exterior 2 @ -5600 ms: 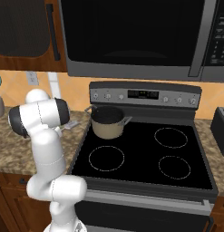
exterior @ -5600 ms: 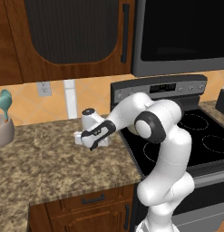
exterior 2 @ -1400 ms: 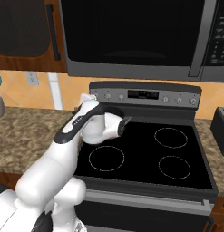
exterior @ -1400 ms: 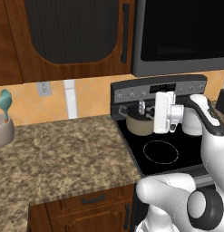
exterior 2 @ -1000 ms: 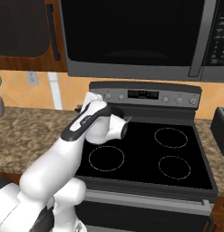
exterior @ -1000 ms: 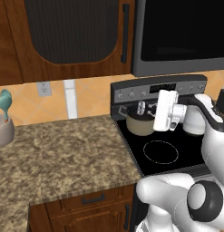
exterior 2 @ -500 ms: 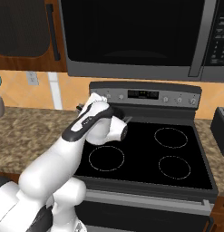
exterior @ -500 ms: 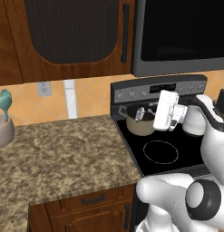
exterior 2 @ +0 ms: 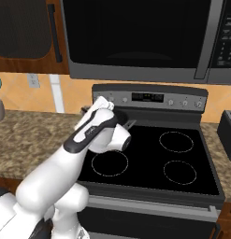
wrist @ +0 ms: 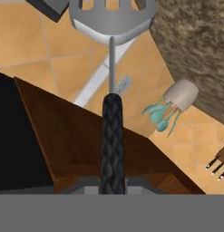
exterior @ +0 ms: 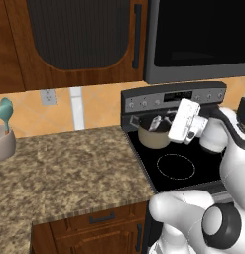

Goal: Put the lime and lime in the pot. Retrieve the spatula and lightly stir the vegetables in the pot.

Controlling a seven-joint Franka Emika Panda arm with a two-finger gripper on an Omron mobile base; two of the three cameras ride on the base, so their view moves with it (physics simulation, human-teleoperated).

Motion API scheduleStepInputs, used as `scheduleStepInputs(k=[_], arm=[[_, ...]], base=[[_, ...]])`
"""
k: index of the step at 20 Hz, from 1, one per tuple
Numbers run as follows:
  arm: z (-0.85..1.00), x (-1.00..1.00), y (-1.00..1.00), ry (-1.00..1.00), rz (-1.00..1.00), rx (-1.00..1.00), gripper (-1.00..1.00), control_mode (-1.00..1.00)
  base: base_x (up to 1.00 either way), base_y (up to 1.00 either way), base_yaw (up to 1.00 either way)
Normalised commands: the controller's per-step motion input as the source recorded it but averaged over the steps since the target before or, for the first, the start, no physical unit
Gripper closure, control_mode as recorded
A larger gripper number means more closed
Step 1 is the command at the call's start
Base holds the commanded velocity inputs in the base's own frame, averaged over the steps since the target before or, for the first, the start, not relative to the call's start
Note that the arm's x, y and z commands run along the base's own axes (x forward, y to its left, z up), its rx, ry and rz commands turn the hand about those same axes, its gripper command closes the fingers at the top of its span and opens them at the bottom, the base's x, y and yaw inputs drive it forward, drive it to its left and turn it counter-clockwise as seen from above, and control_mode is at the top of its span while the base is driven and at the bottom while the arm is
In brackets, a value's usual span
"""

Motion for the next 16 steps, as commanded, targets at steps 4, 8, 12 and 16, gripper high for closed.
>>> scheduleStepInputs(k=[4, 8, 12, 16], arm=[[0.17, 0.13, -0.20, 0.00, -0.03, 0.19, 1.00, -1.00], [0.06, 0.28, -0.17, 0.01, -0.08, 0.10, 1.00, -1.00], [0.00, 0.31, -0.04, 0.07, -0.07, 0.00, 1.00, -1.00], [0.00, 0.44, -0.14, 0.15, -0.05, 0.00, 1.00, -1.00]], base=[[0.00, 0.00, 0.00], [0.00, 0.00, 0.00], [0.00, 0.00, 0.00], [0.00, 0.00, 0.00]])
